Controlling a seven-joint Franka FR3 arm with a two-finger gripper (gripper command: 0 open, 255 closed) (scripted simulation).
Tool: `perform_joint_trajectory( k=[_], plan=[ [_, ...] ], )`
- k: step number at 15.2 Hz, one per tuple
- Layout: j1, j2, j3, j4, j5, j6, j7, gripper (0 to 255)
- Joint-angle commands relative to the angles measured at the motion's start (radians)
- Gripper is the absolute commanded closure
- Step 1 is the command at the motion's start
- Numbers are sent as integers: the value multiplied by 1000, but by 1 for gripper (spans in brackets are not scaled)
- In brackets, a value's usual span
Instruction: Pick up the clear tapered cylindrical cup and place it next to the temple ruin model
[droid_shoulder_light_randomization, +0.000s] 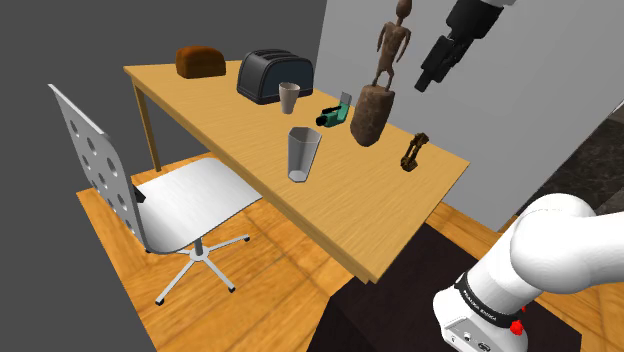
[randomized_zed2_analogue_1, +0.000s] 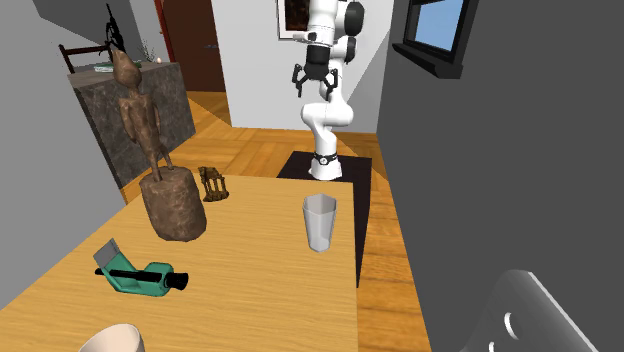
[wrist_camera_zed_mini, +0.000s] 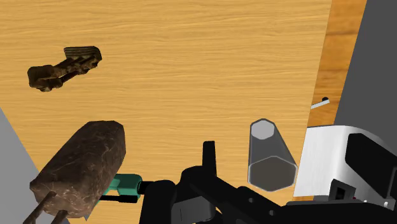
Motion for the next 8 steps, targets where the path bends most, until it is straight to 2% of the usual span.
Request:
perform_joint_trajectory(
  k=[1, 8],
  plan=[
    [0, 0, 0, 0, 0, 0, 0, 0],
    [4, 207, 62, 7, 11, 162, 73, 0]
  ],
)
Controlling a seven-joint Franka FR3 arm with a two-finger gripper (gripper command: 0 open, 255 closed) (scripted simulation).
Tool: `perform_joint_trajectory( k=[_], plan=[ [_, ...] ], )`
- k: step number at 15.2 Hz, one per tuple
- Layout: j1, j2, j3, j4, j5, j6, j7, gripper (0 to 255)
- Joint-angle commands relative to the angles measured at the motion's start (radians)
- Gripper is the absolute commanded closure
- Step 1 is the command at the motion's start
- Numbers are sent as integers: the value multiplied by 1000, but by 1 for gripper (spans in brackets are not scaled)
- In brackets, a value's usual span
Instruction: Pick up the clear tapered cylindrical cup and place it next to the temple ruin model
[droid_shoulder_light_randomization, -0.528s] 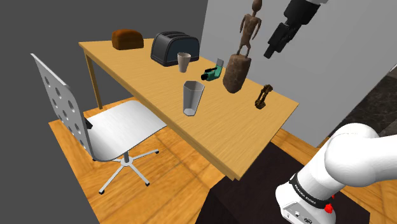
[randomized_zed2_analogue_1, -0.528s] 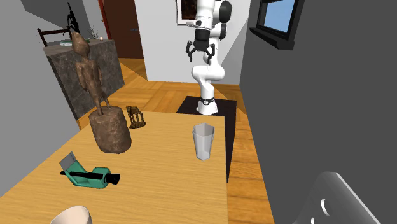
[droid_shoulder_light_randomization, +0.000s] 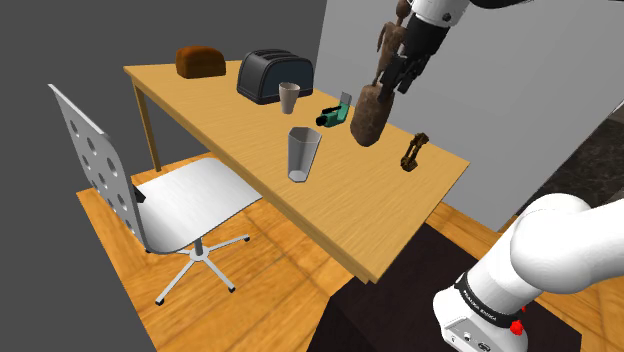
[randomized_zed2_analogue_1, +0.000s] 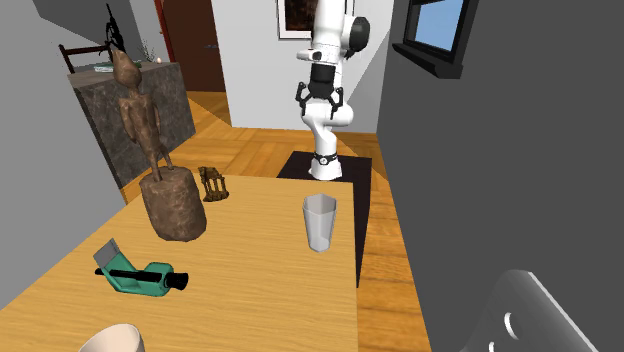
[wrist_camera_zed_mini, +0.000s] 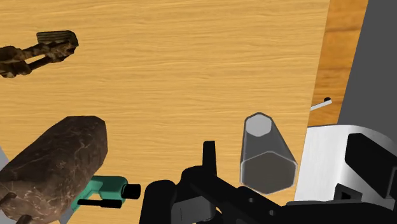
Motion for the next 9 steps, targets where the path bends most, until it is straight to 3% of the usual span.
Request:
perform_joint_trajectory(
  k=[1, 9],
  plan=[
    [1, 65, 19, 10, 1, 45, 23, 0],
    [-2, 346, 85, 103, -26, 187, 114, 0]
  ],
)
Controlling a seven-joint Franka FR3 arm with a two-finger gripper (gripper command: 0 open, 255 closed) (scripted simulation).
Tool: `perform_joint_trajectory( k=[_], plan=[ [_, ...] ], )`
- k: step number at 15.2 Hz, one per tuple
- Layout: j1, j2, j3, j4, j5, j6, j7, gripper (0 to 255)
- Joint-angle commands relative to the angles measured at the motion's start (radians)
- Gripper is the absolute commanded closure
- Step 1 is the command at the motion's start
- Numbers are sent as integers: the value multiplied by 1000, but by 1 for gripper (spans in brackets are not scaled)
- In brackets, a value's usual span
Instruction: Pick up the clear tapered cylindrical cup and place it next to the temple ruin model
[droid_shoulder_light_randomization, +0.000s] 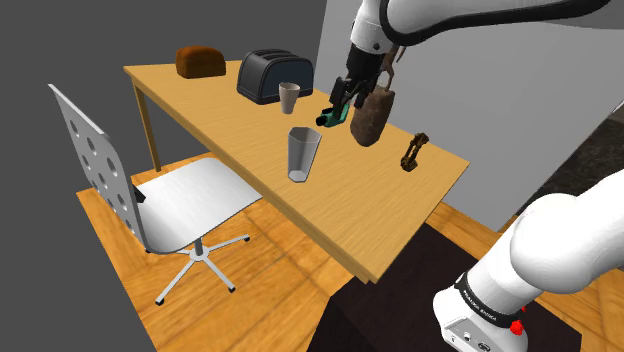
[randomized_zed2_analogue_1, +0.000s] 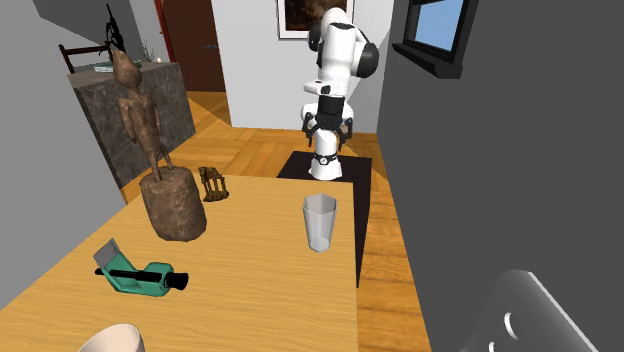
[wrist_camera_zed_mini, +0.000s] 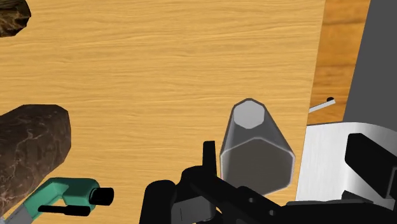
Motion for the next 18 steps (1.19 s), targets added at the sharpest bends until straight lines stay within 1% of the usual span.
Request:
perform_joint_trajectory(
  k=[1, 7, 12, 13, 18],
  plan=[
    [0, 80, 17, 34, -12, 34, 27, 0],
    [7, 310, 51, 164, -65, 94, 103, 0],
    [28, 509, 62, 308, -119, 113, 161, 0],
    [31, 532, 62, 326, -124, 114, 167, 0],
    [30, 559, 56, 294, -136, 172, 175, 0]
  ],
)
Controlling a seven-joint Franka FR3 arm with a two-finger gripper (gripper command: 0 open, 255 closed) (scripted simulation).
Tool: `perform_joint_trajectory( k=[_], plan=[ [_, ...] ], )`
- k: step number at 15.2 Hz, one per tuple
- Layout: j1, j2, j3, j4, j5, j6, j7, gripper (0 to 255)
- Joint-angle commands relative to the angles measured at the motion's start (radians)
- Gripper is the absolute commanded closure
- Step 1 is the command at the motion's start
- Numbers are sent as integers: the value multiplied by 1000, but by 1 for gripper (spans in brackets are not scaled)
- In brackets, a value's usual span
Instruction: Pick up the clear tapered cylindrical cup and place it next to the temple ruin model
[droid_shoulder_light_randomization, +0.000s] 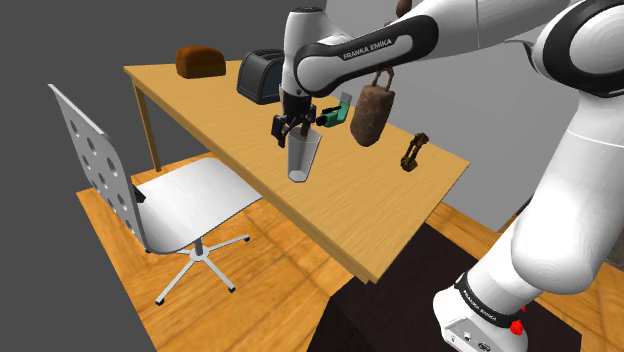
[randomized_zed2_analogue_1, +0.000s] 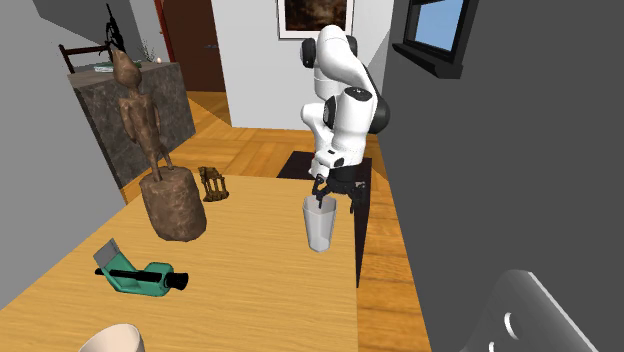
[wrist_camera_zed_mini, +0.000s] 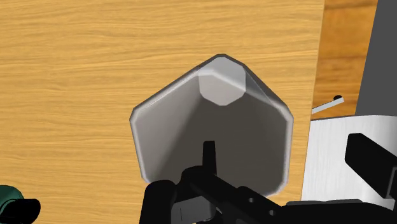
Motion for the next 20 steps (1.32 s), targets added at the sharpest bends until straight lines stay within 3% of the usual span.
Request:
perform_joint_trajectory(
  k=[1, 10, 11, 20],
  plan=[
    [0, 14, -2, -10, -6, 24, 5, 0],
    [0, 24, -4, -19, -10, 42, 8, 0],
    [0, 24, -4, -19, -10, 42, 8, 255],
    [0, 24, -4, -19, -10, 42, 8, 255]
  ],
)
